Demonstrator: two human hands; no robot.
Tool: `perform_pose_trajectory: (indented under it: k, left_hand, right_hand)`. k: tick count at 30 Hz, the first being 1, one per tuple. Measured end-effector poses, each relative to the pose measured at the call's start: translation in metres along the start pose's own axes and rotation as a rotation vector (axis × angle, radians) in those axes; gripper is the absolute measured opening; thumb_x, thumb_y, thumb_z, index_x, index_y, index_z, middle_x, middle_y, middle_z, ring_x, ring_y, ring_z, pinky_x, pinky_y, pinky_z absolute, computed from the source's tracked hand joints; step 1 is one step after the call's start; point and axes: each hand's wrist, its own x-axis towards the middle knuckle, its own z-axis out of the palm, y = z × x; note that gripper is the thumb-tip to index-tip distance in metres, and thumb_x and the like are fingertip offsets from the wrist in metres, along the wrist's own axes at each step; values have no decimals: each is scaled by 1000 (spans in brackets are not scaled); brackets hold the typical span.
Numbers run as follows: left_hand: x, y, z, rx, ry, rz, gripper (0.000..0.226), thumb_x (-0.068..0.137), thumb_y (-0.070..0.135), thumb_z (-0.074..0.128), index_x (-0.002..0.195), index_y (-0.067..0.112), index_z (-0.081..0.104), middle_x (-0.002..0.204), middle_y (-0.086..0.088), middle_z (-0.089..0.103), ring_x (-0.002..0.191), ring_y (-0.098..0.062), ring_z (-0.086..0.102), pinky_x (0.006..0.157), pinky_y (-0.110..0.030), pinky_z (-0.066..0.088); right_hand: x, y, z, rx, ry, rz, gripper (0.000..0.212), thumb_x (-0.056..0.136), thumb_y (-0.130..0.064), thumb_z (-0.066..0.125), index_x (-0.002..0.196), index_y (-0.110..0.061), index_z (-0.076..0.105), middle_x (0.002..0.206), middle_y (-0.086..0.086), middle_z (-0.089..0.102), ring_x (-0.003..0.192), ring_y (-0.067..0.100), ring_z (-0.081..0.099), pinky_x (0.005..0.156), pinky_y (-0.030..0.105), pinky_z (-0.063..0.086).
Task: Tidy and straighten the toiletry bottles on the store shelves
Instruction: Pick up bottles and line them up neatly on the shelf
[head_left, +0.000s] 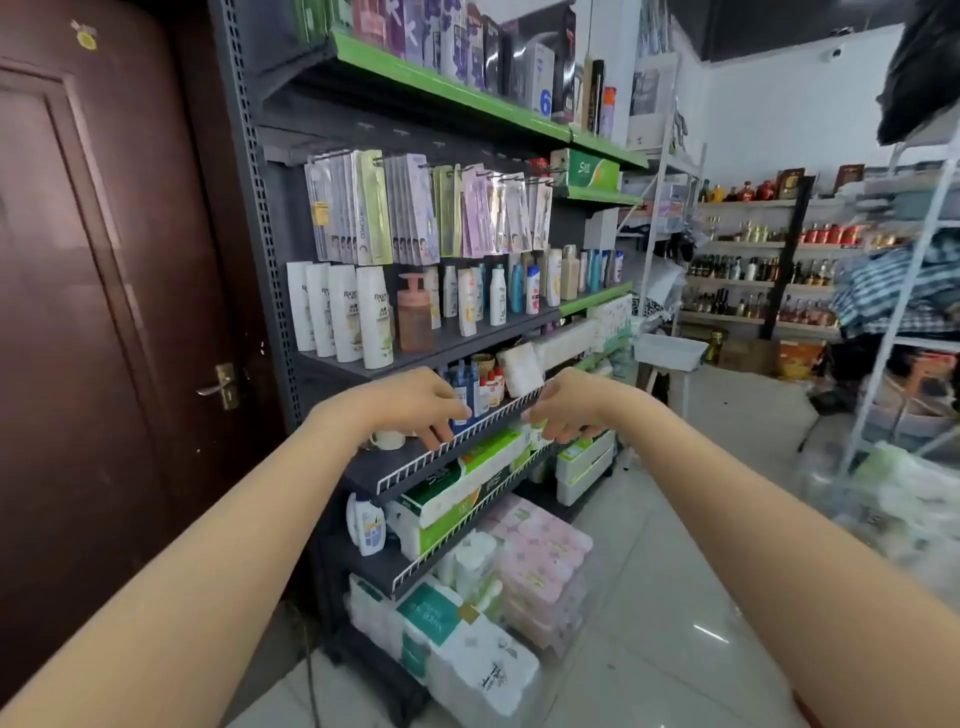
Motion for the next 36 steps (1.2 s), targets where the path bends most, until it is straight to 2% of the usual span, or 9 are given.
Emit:
perform_pose_trajectory:
  k: [2, 6, 9, 14, 17, 22, 25, 29, 36]
  left_hand:
    - [21, 4, 7, 20, 23, 17, 33, 97, 32, 46, 113, 7, 60, 102, -5, 70, 86, -19, 69, 62, -23, 45]
    - [77, 16, 22, 56, 67, 45, 30, 96, 29, 47, 109, 8, 63, 98, -3, 71, 83, -18, 70, 81, -30, 50]
    - [124, 36, 27, 56, 123, 67, 29, 96, 29, 47, 105, 7, 63, 96, -3, 71, 81, -17, 70, 82, -29, 50]
    - [200, 75, 37, 31, 219, 97, 27, 95, 29, 48, 103, 9, 64, 92, -2, 71, 79, -15, 70, 74, -29, 53]
    - [248, 91, 45, 20, 259, 108, 25, 95, 27, 48, 103, 11, 64, 90, -1, 71, 75, -13, 68, 55, -21, 46]
    - [336, 114, 52, -8, 239, 129, 24, 94, 30, 50, 101, 12, 65, 91, -2, 72, 77, -15, 69, 75, -28, 51]
    - [397, 121, 53, 1, 194, 147, 25, 94, 31, 50, 103, 13, 64, 92, -2, 71, 77, -14, 68, 76, -29, 52]
    - [489, 125, 50, 20, 149, 163, 24, 94, 32, 51, 102, 14, 63, 93, -1, 70, 71, -11, 67, 57, -22, 44]
    - [660, 139, 41, -24, 125, 206, 22, 93, 31, 52, 100, 14, 64, 97, -4, 70, 77, -15, 68, 82, -38, 54]
  right_hand:
    - [15, 15, -4, -23, 45, -23, 36, 94, -33, 53, 111, -3, 62, 106, 10, 70, 97, 24, 66, 82, 36, 52]
    - [58, 52, -21, -63, 88, -41, 39, 93, -33, 54, 107, 1, 66, 103, 16, 70, 96, 30, 67, 76, 35, 54]
    - [92, 80, -44, -59, 99, -68, 40, 93, -29, 54, 110, 6, 65, 104, 20, 70, 91, 30, 67, 65, 31, 50]
    - [145, 131, -88, -47, 166, -117, 39, 92, -26, 55, 100, 10, 65, 89, 23, 68, 75, 28, 60, 77, 38, 52]
    - [177, 162, -111, -56, 226, -133, 34, 91, -24, 54, 90, 7, 66, 86, 21, 68, 79, 30, 63, 77, 37, 52]
    - [237, 210, -141, -78, 236, -98, 38, 90, -22, 55, 107, 12, 60, 106, 30, 64, 69, 34, 58, 84, 47, 51]
    - [285, 236, -162, -115, 216, -93, 40, 91, -23, 56, 108, 12, 59, 109, 31, 61, 83, 42, 63, 90, 49, 49]
    - [362, 273, -194, -125, 203, -85, 38, 91, -25, 55, 110, 7, 63, 109, 27, 64, 101, 37, 63, 92, 48, 50]
    - [491, 329, -257, -94, 285, -61, 26, 93, -24, 53, 105, -5, 67, 105, 11, 69, 76, 22, 65, 68, 30, 52]
